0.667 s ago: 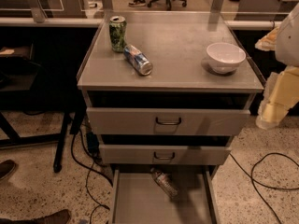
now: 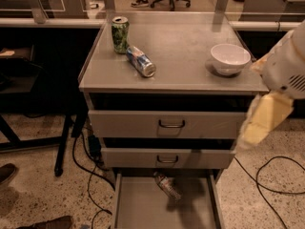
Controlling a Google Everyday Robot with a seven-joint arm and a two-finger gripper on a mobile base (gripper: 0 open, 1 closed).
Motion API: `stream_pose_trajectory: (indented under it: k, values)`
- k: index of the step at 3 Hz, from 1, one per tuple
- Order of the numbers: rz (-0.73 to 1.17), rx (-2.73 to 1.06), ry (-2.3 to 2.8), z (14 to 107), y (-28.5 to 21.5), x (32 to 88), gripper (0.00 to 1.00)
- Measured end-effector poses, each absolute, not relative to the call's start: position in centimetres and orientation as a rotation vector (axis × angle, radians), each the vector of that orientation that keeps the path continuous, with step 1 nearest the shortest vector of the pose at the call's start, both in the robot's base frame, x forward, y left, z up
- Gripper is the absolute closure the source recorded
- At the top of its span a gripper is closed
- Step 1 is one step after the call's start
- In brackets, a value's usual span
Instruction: Pick water bottle from bottom drawer and place on counter
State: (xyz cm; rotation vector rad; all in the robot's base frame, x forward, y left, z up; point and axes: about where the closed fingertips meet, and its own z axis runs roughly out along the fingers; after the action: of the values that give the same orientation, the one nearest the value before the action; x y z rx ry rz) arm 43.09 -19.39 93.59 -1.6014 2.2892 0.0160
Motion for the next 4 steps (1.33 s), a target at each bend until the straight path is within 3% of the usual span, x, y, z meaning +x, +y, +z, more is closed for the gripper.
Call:
stream_pose_trajectory:
  k: [2, 4]
  values:
    - [0.302, -1.412, 2.455, 81.3, -15.7, 41.5, 0.00]
    - [0.330, -1.395, 2.461, 80.6, -15.6, 40.9, 0.00]
